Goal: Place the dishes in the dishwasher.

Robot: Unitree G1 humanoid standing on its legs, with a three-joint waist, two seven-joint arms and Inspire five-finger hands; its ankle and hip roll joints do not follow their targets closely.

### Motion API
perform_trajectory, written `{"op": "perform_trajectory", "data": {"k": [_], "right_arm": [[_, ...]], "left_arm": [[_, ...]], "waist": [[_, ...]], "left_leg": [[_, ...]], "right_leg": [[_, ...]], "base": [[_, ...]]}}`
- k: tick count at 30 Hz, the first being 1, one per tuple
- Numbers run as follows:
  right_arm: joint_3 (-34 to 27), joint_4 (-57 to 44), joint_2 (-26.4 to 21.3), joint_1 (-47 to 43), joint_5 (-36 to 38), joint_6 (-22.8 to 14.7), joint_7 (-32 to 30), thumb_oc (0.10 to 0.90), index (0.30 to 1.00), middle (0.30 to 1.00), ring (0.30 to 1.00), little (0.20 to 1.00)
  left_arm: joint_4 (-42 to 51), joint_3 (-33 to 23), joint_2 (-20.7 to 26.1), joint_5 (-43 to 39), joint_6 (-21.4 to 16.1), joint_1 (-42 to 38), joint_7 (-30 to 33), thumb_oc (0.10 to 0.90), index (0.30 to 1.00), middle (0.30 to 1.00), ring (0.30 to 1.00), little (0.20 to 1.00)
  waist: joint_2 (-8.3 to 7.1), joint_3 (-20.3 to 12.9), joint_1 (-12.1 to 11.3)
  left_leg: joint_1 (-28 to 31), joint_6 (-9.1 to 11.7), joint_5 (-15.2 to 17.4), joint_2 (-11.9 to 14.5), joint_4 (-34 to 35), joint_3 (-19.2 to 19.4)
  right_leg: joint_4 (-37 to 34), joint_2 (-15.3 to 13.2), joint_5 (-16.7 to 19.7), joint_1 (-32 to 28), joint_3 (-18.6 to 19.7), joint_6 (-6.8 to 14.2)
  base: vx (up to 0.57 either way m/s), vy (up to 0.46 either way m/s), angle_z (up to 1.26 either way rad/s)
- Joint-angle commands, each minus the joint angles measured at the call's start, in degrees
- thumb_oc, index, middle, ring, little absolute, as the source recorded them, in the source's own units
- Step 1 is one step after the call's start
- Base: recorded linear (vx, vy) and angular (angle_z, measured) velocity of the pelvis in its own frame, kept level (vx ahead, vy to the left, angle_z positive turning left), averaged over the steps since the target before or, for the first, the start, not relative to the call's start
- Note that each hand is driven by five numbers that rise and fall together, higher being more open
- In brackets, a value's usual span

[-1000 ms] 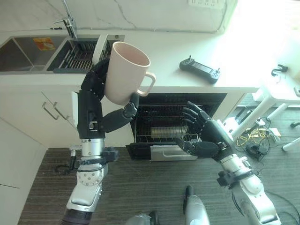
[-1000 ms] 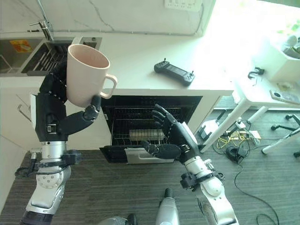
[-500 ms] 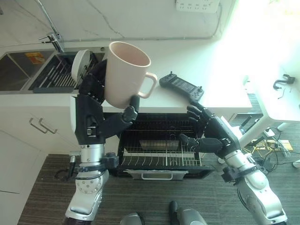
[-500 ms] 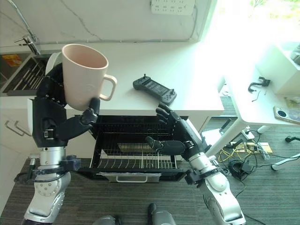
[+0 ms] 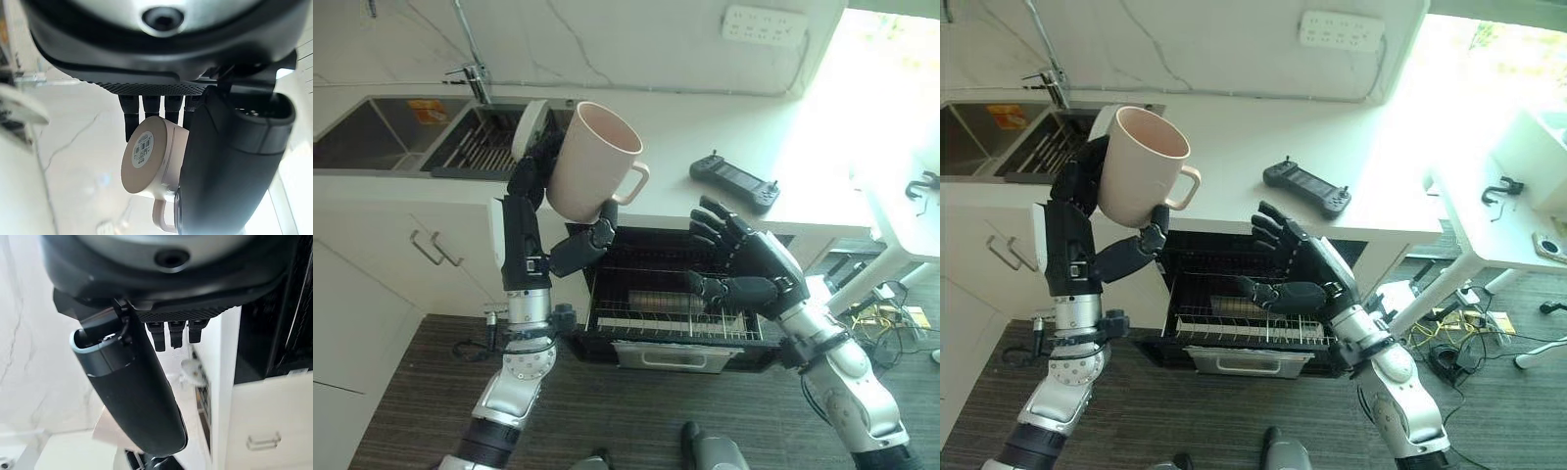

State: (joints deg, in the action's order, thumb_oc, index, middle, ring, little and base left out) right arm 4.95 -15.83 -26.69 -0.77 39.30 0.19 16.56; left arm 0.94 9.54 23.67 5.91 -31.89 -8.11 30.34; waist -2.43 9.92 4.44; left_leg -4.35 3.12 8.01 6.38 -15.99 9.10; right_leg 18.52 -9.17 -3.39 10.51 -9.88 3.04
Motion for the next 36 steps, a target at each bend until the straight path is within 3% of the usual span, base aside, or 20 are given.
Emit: {"op": "perform_trajectory", "data": {"k": [1, 6, 17, 36], "right_arm": [[-3.06, -5.33, 0.17, -5.96, 7.16, -5.85, -0.38, 0.8, 0.9, 0.9, 0.9, 0.9], [-2.97, -4.64, 1.75, -8.42, 10.43, -6.89, 0.09, 0.8, 0.9, 0.9, 0.9, 0.9], [-1.95, -1.74, 4.93, -14.07, 16.03, -6.13, -2.51, 0.8, 0.9, 0.9, 0.9, 0.9], [1.71, -0.2, 5.75, -16.04, 12.75, -3.71, -2.95, 0.8, 0.9, 0.9, 0.9, 0.9]], "left_arm": [[2.27, 2.67, 1.37, 4.46, -7.76, -5.62, 3.75, 0.4, 0.3, 0.3, 0.3, 0.3], [0.58, 5.12, 0.73, 2.52, -10.1, -6.32, 0.28, 0.4, 0.3, 0.3, 0.3, 0.3], [2.97, 9.95, -0.92, -5.06, -10.74, -6.41, -9.24, 0.4, 0.3, 0.3, 0.3, 0.3], [3.67, 13.61, -1.57, -6.42, -10.45, -6.74, -11.0, 0.4, 0.3, 0.3, 0.3, 0.3]], "waist": [[0.2, -4.35, 0.34], [-0.23, -4.54, -0.58], [-0.32, -5.02, -2.46], [-0.41, -5.57, -2.8]], "left_leg": [[0.41, 1.28, 4.05, 4.34, -1.2, -0.08], [0.99, 0.62, 4.94, 4.13, -1.2, 0.17], [1.96, 0.64, 5.38, 4.36, -1.2, -0.28], [1.72, 0.75, 5.12, 4.42, -1.2, -0.45]], "right_leg": [[-1.34, -3.52, -3.34, -3.5, -0.67, 5.31], [-1.34, -4.08, -3.22, -3.82, -0.63, 5.7], [-1.34, -4.03, -3.8, -5.27, -0.93, 5.42], [-1.34, -3.78, -4.07, -5.45, -1.2, 5.02]], "base": [[0.04, 0.018, 0.01], [0.03, -0.002, -0.02], [0.04, -0.021, -0.03], [0.0, -0.001, 0.0]]}}
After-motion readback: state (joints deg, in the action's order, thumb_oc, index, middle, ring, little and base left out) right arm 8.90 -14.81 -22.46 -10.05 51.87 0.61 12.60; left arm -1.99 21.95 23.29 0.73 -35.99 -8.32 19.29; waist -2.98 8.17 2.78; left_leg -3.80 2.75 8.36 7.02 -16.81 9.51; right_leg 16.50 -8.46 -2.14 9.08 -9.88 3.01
